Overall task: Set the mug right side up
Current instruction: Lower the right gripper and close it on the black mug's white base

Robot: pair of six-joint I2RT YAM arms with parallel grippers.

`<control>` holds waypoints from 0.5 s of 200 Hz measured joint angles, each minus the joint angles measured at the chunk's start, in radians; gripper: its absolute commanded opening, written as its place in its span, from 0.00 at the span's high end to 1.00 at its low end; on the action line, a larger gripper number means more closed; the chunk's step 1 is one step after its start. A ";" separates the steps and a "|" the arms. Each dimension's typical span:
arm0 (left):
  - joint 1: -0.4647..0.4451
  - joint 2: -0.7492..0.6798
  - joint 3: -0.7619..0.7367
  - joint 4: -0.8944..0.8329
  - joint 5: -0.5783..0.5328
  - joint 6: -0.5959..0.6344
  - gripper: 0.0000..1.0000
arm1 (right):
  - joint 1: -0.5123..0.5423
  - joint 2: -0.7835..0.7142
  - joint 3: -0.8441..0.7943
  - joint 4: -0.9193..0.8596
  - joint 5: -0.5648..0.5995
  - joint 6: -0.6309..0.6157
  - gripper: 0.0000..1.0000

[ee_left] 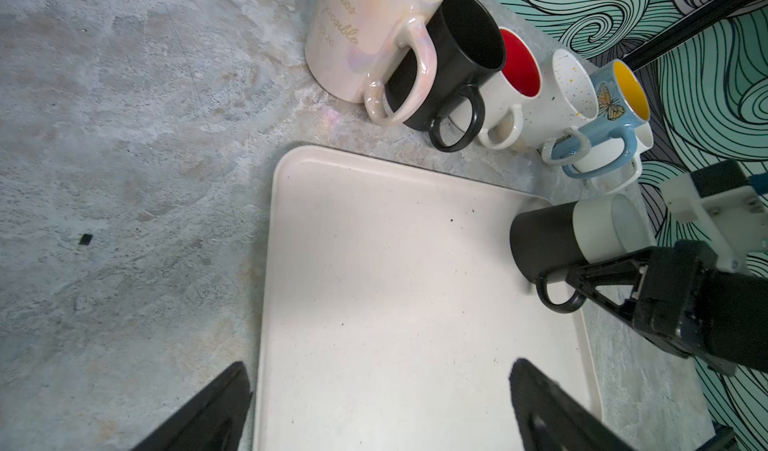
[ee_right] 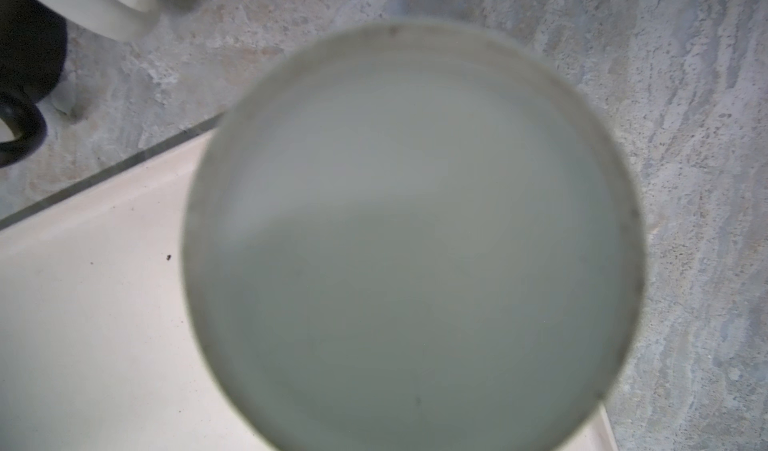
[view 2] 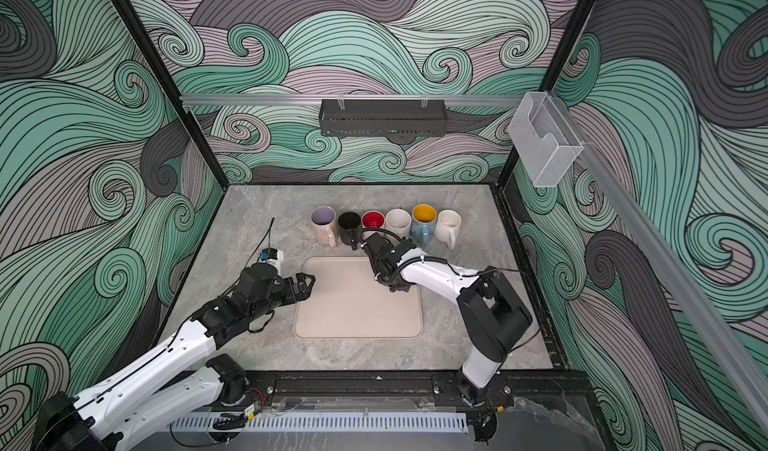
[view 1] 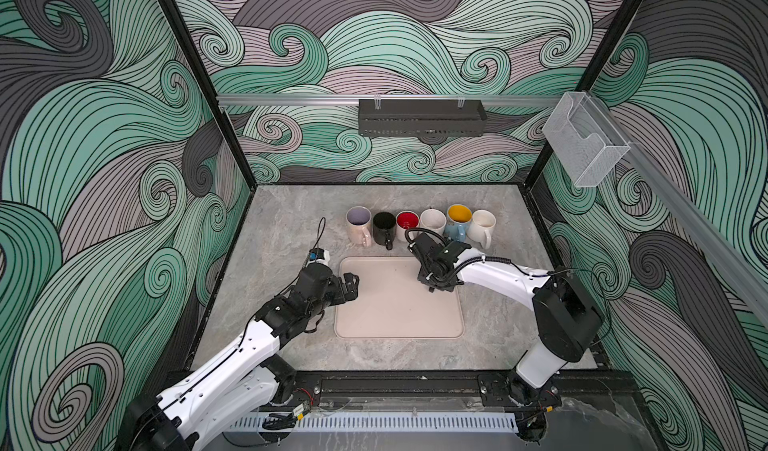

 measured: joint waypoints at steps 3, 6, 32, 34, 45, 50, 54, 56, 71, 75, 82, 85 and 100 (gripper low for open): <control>0.000 0.000 0.000 0.000 0.000 0.000 0.01 | -0.002 0.000 -0.002 0.004 -0.003 0.000 0.79; 0.000 0.000 0.000 0.000 0.000 0.000 0.02 | -0.004 0.000 -0.003 0.008 -0.005 0.000 0.79; 0.000 0.000 0.000 0.000 0.000 0.000 0.01 | -0.017 0.000 -0.019 0.033 -0.025 0.000 0.77; 0.000 0.000 0.000 0.000 0.000 0.000 0.01 | -0.017 0.000 -0.020 0.035 -0.026 -0.002 0.77; 0.000 0.000 0.000 0.000 0.000 0.000 0.02 | -0.022 0.000 -0.026 0.042 -0.034 -0.003 0.77; 0.000 0.000 0.000 0.000 0.000 0.000 0.01 | -0.023 0.000 -0.028 0.045 -0.037 -0.003 0.78; 0.000 0.000 0.000 0.000 0.000 0.000 0.01 | -0.024 0.000 -0.030 0.048 -0.039 -0.003 0.79; 0.000 0.000 0.000 0.000 0.000 0.000 0.01 | -0.024 0.000 -0.031 0.050 -0.041 -0.003 0.79; 0.000 0.000 0.000 0.000 0.000 0.000 0.02 | -0.027 0.000 -0.034 0.059 -0.050 -0.004 0.80; 0.000 0.000 0.000 0.000 0.000 0.000 0.01 | -0.027 0.000 -0.035 0.061 -0.050 -0.004 0.79; 0.000 0.000 0.000 0.000 0.000 0.000 0.01 | -0.027 -0.001 -0.037 0.066 -0.051 -0.005 0.79; 0.000 0.000 0.000 0.000 0.000 0.000 0.01 | -0.027 -0.001 -0.038 0.067 -0.051 -0.005 0.79; 0.000 0.000 0.000 0.000 0.001 0.000 0.01 | -0.029 -0.001 -0.040 0.071 -0.054 -0.013 0.79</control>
